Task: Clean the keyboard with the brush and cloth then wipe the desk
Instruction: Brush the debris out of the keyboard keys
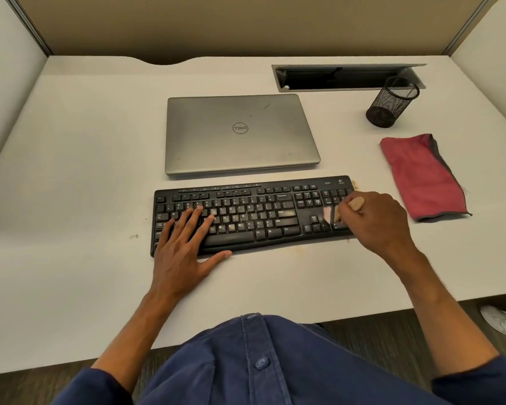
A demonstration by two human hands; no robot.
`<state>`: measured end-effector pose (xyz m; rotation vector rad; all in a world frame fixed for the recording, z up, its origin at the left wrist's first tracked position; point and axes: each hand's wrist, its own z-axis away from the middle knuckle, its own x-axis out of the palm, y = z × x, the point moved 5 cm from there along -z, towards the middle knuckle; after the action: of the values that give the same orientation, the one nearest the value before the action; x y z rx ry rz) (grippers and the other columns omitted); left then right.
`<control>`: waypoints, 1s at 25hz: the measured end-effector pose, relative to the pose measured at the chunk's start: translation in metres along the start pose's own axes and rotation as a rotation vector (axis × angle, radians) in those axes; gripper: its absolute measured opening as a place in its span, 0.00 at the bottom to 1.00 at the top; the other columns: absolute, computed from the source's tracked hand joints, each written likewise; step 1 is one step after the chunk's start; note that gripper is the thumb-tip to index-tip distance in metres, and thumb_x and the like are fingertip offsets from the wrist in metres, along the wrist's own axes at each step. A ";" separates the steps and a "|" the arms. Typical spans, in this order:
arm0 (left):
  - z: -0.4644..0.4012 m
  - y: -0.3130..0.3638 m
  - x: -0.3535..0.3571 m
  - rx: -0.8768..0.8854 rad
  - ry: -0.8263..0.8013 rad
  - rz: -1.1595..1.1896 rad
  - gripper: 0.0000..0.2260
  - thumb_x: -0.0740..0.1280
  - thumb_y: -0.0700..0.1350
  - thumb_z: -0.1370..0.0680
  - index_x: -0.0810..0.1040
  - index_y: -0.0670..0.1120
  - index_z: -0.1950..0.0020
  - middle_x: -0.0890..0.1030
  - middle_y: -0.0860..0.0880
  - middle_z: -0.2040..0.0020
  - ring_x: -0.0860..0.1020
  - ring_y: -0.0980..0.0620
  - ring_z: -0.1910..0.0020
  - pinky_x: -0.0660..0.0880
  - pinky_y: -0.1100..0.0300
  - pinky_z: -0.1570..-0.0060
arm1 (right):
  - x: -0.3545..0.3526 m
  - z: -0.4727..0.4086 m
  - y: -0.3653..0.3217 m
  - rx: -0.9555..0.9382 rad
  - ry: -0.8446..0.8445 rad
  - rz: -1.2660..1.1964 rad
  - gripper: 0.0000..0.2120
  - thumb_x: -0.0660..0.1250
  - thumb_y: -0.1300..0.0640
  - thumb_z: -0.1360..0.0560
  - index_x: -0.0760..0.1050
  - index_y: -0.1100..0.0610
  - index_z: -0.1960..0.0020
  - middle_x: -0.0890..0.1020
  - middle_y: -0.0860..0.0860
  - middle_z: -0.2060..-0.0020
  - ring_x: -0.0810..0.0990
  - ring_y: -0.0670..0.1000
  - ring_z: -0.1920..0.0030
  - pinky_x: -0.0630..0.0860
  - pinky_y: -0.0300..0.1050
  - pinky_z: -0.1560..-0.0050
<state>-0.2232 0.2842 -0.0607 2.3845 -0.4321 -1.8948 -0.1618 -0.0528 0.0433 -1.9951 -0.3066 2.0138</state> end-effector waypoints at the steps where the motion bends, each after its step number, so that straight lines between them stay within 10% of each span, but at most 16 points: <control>1: 0.000 0.000 0.000 0.001 0.003 0.001 0.36 0.56 0.72 0.24 0.69 0.50 0.24 0.65 0.48 0.22 0.62 0.47 0.22 0.54 0.48 0.23 | -0.002 0.004 0.002 0.023 -0.069 0.010 0.15 0.58 0.46 0.29 0.80 0.51 0.64 0.83 0.49 0.68 0.80 0.55 0.63 0.75 0.48 0.61; 12: 0.000 0.002 -0.003 0.010 0.035 0.003 0.36 0.57 0.71 0.24 0.71 0.49 0.25 0.67 0.46 0.23 0.65 0.46 0.24 0.57 0.47 0.25 | -0.012 -0.034 0.007 -0.033 0.077 -0.095 0.12 0.60 0.48 0.21 0.82 0.49 0.50 0.86 0.50 0.58 0.81 0.57 0.55 0.76 0.51 0.55; 19: 0.001 0.001 -0.001 0.003 0.031 0.001 0.36 0.57 0.71 0.24 0.70 0.50 0.24 0.66 0.47 0.22 0.63 0.47 0.23 0.55 0.48 0.24 | -0.022 -0.021 0.014 0.011 -0.163 -0.031 0.15 0.62 0.55 0.26 0.81 0.50 0.68 0.84 0.45 0.71 0.82 0.49 0.64 0.77 0.49 0.59; 25: 0.001 0.001 -0.002 -0.003 0.027 0.013 0.36 0.57 0.72 0.25 0.70 0.50 0.25 0.66 0.48 0.23 0.64 0.47 0.23 0.55 0.48 0.24 | -0.024 -0.038 0.021 0.016 0.146 -0.131 0.14 0.59 0.47 0.24 0.82 0.50 0.53 0.86 0.48 0.60 0.82 0.55 0.58 0.78 0.52 0.55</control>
<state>-0.2248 0.2838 -0.0588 2.3964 -0.4418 -1.8542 -0.1254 -0.0830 0.0578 -2.0431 -0.3764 1.7759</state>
